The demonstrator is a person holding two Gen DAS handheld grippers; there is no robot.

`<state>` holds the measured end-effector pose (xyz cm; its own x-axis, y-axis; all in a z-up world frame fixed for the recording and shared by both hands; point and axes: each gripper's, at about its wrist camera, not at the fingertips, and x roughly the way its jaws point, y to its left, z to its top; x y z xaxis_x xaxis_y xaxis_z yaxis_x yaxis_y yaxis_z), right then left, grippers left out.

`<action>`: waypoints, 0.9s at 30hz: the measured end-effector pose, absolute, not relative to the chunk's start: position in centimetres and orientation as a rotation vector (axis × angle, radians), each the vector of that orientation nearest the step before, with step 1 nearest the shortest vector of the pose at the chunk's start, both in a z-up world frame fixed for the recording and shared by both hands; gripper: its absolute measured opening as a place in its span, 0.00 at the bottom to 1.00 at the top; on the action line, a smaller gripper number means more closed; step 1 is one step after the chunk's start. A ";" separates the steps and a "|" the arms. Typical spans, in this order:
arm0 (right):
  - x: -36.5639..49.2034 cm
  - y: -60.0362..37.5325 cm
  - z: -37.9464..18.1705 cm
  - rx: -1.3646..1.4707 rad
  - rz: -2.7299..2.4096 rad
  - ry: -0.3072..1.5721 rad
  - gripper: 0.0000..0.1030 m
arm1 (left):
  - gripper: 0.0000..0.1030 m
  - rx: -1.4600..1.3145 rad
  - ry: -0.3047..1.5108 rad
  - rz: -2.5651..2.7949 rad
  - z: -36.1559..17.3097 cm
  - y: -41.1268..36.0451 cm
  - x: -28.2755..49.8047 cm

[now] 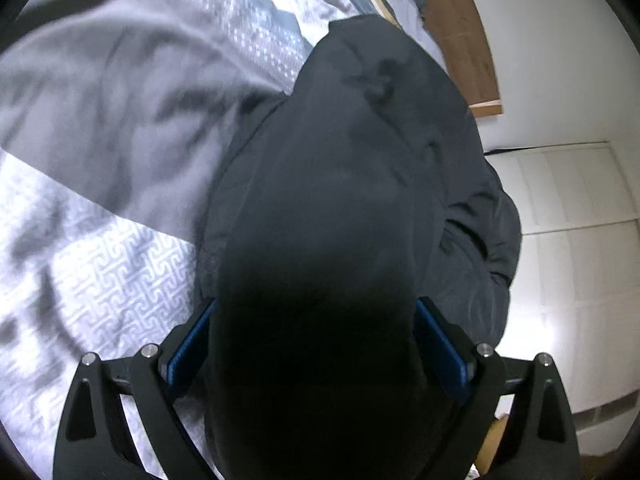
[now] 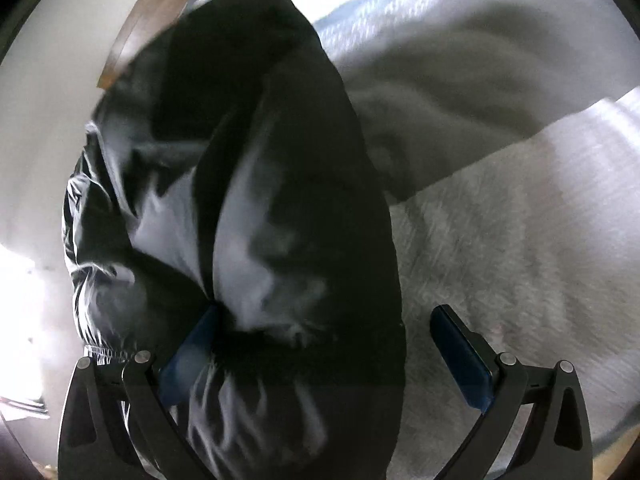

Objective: Fold large clothes

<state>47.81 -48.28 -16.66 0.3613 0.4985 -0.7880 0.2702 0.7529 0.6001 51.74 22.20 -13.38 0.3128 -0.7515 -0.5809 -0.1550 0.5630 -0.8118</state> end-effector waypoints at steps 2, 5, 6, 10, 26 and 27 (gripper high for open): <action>48.2 -48.4 -17.5 0.769 0.203 1.229 0.99 | 0.93 -0.957 1.216 -0.522 -14.2 22.3 52.0; 48.9 -48.3 -18.4 0.782 0.248 1.237 0.99 | 0.93 -0.968 1.218 -0.573 -15.0 22.1 52.5; 49.2 -48.4 -18.6 0.784 0.255 1.239 0.99 | 0.93 -0.967 1.221 -0.585 -15.3 22.0 52.6; 50.5 -48.0 -19.6 0.797 0.291 1.248 1.00 | 0.93 -0.986 1.217 -0.627 -16.1 21.6 53.1; 55.4 -43.0 -21.0 0.830 0.425 1.290 1.00 | 0.99 -0.942 1.215 -0.634 -16.5 19.2 53.3; 55.6 -42.9 -21.1 0.830 0.421 1.294 1.00 | 0.99 -0.939 1.218 -0.634 -16.6 19.1 53.4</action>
<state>55.58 -42.88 -21.08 0.2546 0.6966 -0.6708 0.1680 0.6512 0.7401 53.36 19.08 -16.64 0.2552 -0.8312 -0.4939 -0.0719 0.4931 -0.8670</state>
